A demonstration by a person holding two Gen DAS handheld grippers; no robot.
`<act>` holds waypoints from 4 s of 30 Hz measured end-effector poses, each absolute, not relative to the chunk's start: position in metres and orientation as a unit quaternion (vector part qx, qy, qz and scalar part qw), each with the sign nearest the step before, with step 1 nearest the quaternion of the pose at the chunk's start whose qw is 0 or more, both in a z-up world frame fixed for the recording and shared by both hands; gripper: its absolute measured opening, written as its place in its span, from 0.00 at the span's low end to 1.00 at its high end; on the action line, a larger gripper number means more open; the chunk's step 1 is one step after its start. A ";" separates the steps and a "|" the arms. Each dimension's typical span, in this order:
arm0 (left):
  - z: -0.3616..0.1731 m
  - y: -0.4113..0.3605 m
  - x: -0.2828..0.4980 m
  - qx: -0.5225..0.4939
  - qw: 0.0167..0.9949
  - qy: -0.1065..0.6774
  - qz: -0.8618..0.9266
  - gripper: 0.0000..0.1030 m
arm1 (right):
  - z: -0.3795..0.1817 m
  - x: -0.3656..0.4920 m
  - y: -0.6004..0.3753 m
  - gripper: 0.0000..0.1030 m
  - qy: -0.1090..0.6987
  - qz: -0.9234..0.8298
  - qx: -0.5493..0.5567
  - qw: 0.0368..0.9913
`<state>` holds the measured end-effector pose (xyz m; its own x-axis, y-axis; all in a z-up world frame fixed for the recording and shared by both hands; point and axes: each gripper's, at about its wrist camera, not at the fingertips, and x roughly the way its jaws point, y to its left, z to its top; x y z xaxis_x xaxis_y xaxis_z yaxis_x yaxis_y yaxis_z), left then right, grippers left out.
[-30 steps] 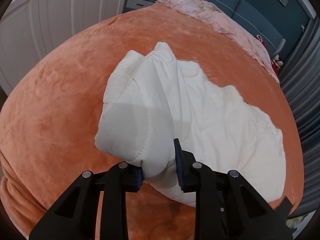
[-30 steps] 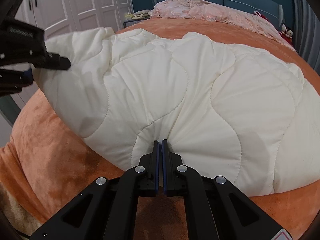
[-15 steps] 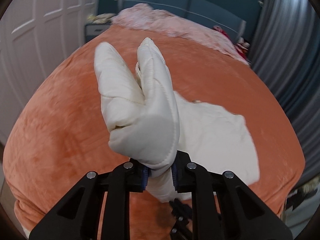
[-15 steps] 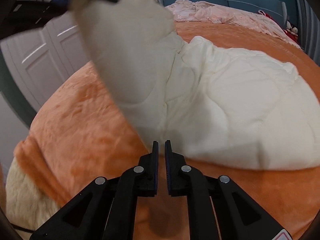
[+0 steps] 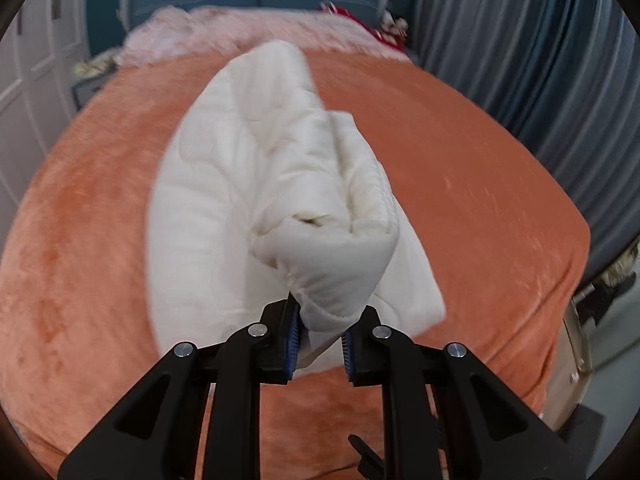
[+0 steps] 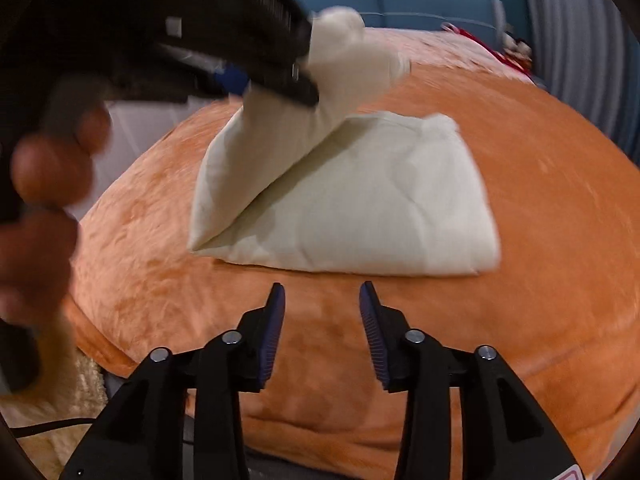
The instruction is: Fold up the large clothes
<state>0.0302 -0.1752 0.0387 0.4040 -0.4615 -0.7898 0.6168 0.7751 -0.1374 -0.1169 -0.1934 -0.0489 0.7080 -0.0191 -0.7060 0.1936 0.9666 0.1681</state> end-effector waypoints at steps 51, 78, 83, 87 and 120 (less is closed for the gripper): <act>-0.003 -0.156 0.069 0.061 0.832 0.495 -0.243 0.76 | -0.057 -0.071 -0.317 0.09 0.372 -0.155 0.200 0.893; 0.005 -0.170 0.087 0.081 0.844 0.461 -0.264 0.69 | -0.082 -0.077 -0.317 0.22 0.339 -0.147 0.219 0.903; 0.071 -0.214 0.105 0.117 0.861 0.398 -0.294 0.70 | -0.065 -0.081 -0.314 0.27 0.314 -0.131 0.242 0.909; 0.069 -0.275 0.125 0.148 0.834 0.423 -0.321 0.69 | -0.074 -0.071 -0.318 0.30 0.328 -0.119 0.255 0.902; 0.013 -0.303 0.129 0.143 0.839 0.442 -0.283 0.67 | -0.040 -0.098 -0.360 0.42 0.346 -0.158 0.279 0.882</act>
